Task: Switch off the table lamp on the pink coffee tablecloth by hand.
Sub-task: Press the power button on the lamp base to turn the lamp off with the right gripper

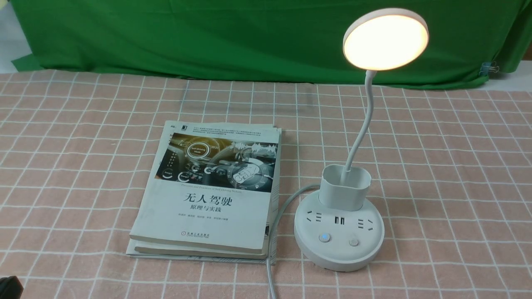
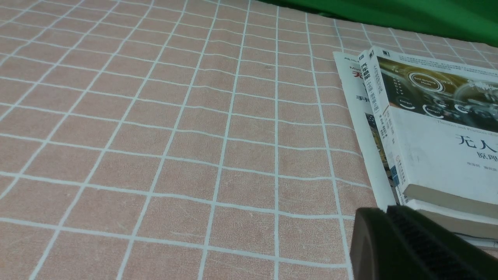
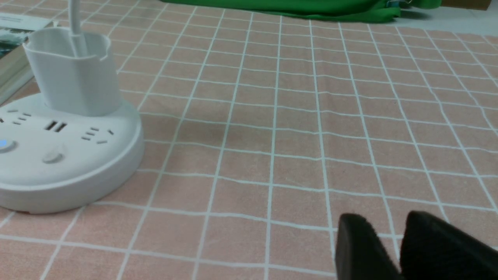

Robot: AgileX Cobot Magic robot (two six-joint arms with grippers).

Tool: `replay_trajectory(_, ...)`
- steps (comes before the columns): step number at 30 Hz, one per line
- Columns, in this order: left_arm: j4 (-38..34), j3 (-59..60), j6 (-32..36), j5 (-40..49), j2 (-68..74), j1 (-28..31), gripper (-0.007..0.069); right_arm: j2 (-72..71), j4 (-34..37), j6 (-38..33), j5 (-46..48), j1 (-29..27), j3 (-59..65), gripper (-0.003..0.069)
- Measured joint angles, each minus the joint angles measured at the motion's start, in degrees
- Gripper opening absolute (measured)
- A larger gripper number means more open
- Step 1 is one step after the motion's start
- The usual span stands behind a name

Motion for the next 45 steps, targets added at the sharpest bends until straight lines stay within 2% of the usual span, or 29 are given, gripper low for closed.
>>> replay_trajectory(11,0.00,0.00,0.00,0.00,0.00,0.00,0.0006,0.00,0.93,1.10,-0.97,0.00,0.00,0.0239)
replay_trajectory(12,0.00,0.00,0.00,0.00,0.00,0.00,0.0006,0.00,3.61,4.90,-2.42,0.00,0.00,0.0239)
replay_trajectory(15,0.00,0.00,0.00,0.00,0.00,0.00,0.0006,0.00,5.65,16.15,-7.63,0.00,0.00,0.0239)
replay_trajectory(16,0.00,0.00,0.00,0.00,0.00,0.00,0.0006,0.00,5.76,16.15,-8.03,0.00,0.00,0.0239)
replay_trajectory(17,0.00,0.00,0.00,0.00,0.00,0.00,0.0006,0.00,6.18,24.73,-11.13,0.00,0.00,0.0239)
replay_trajectory(19,0.00,0.00,0.00,0.00,0.00,0.00,0.0006,0.00,6.37,30.13,-13.07,0.00,0.00,0.0239)
replay_trajectory(26,0.00,0.00,0.00,0.00,0.00,0.00,0.0006,0.00,6.44,34.99,-18.82,0.00,0.00,0.0226)
replay_trajectory(28,0.00,0.00,0.00,0.00,0.00,0.00,0.0006,0.24,6.44,34.44,-16.14,0.00,-0.72,0.0195)
replay_trajectory(31,0.00,0.00,0.00,0.00,0.00,0.00,0.0006,6.02,6.38,25.78,-3.73,0.82,-9.32,0.0072)
replay_trajectory(32,0.00,0.00,0.00,0.00,0.00,0.00,0.0006,7.71,6.38,23.60,-1.54,1.21,-10.68,0.0059)
replay_trajectory(33,0.00,0.00,0.00,0.00,0.00,0.00,0.0006,11.63,6.38,18.47,3.32,2.03,-15.90,0.0048)
replay_trajectory(35,0.00,0.00,0.00,0.00,0.00,0.00,0.0006,19.63,6.38,12.89,11.19,3.37,-23.06,0.0047)
replay_trajectory(36,0.00,0.00,0.00,0.00,0.00,0.00,0.0006,20.48,6.38,12.39,13.09,3.50,-24.60,0.0047)
replay_trajectory(37,0.00,0.00,0.00,0.00,0.00,0.00,0.0006,28.59,6.38,9.09,20.50,4.19,-29.77,0.0047)
replay_trajectory(39,0.00,0.00,0.00,0.00,0.00,0.00,0.0006,37.70,6.32,5.67,28.61,4.28,-36.61,0.0048)
replay_trajectory(42,0.00,0.00,0.00,0.00,0.00,0.00,0.0006,48.09,6.17,3.13,33.80,4.67,-42.32,0.0051)
replay_trajectory(45,0.00,0.00,0.00,0.00,0.00,0.00,0.0006,57.97,6.52,2.41,34.68,7.21,-46.79,0.0053)
